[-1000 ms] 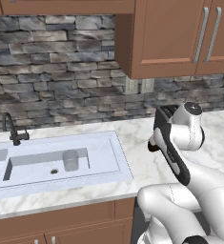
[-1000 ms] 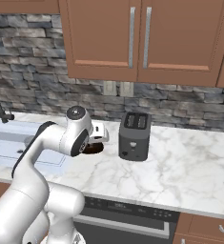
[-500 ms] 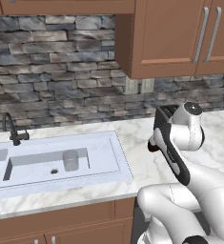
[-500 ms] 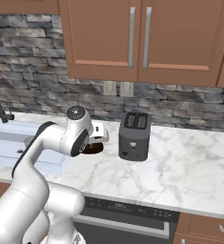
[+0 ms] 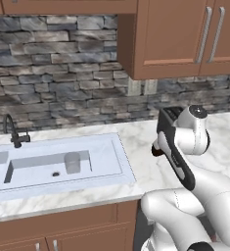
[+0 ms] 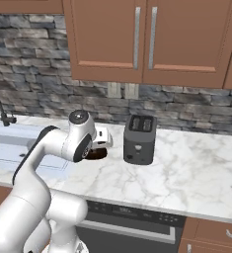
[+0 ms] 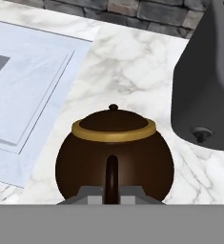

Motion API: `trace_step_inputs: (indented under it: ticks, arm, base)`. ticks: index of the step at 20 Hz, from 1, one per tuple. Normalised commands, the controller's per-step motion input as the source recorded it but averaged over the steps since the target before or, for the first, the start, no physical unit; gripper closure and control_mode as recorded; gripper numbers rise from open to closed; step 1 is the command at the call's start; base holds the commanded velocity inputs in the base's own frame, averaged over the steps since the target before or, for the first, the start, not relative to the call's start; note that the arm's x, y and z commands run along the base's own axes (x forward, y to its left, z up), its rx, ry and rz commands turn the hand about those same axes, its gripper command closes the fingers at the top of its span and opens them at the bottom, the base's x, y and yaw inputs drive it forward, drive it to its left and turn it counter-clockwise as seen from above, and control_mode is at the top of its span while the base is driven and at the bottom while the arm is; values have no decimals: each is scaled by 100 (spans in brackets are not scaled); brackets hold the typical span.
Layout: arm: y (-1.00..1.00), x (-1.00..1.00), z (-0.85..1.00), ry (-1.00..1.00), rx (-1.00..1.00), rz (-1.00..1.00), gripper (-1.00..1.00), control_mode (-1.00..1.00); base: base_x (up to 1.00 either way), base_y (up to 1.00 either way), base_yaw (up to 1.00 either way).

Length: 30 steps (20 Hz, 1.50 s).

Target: Place the teapot in the left basin and the glass cup in the right basin of the sink.

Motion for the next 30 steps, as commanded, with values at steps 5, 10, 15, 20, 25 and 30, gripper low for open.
trace_step_inputs:
  ticks: [5, 10, 15, 20, 25, 30]
  arm:
    - [0, 0, 0, 0, 0, 0, 100, 100]
    - [0, 0, 0, 0, 0, 0, 100, 100]
    - [0, 0, 0, 0, 0, 0, 100, 100]
    - [0, 0, 0, 0, 0, 0, 100, 100]
    - [0, 0, 0, 0, 0, 0, 100, 100]
    - [0, 0, 0, 0, 0, 0, 100, 100]
  base:
    - [-43, 0, 0]
    - [-35, 9, 0]
    - [-15, 54, 0]
    - [-12, 65, -2]
    - [-13, 63, -4]
    - [-11, 60, -4]
